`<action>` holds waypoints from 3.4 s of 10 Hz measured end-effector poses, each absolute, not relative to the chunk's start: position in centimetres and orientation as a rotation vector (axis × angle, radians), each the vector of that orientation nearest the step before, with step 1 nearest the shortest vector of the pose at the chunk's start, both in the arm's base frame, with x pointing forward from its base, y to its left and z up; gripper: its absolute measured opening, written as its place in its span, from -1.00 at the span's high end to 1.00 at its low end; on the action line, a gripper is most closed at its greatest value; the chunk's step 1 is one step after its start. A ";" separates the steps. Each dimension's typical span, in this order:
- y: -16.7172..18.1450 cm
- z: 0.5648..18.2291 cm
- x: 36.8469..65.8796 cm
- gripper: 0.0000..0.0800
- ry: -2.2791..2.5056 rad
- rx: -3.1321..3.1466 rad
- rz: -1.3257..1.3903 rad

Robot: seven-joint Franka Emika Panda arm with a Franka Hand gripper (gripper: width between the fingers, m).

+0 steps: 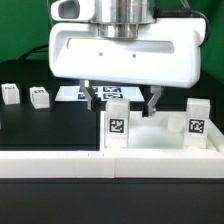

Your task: Assemble square table

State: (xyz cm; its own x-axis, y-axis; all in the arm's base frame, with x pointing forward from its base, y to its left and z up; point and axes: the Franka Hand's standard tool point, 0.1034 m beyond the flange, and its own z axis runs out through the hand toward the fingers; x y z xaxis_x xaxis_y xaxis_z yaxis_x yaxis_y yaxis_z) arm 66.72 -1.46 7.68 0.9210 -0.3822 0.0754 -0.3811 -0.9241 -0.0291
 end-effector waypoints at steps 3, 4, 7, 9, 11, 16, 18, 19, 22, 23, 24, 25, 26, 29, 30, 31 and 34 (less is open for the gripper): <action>-1.4 7.5 66.7 -0.39 0.650 -3.057 -0.120; -1.4 7.5 66.7 0.06 0.734 -3.033 -0.119; -1.3 7.4 66.6 0.28 1.059 -2.925 -0.113; -1.3 7.4 66.7 0.28 1.254 -2.840 -0.109; -1.1 7.4 66.9 0.28 1.702 -2.596 -0.069; -1.7 7.7 67.1 0.28 2.372 -1.856 0.133; -1.4 7.6 67.1 0.28 2.438 -1.780 0.138; -1.0 7.5 67.1 0.28 2.493 -1.712 0.144; -0.9 7.5 67.1 0.27 2.567 -1.626 0.130; -1.0 7.5 67.0 0.27 2.573 -1.626 0.125; -1.0 7.5 67.0 0.27 2.570 -1.631 0.126; -1.0 7.5 67.0 0.27 2.569 -1.632 0.127; -1.0 7.5 67.0 -0.11 2.569 -1.632 0.126; -0.1 8.3 67.0 -0.60 2.547 -1.647 0.126; 1.0 9.5 67.1 -0.60 2.525 -1.657 0.129; 1.9 10.6 67.4 -0.62 2.504 -1.662 0.126; 2.1 11.2 67.3 -0.62 2.502 -1.658 0.148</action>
Offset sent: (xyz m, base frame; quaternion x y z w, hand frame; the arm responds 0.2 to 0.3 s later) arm 0.0000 0.0000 0.0000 0.0000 0.0000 0.0000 1.0000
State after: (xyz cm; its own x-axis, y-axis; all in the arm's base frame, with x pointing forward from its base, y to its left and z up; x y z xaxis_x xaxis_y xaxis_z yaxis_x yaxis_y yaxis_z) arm 67.34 2.13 11.22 -0.3849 -0.9077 -0.1669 -0.9211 0.3893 0.0065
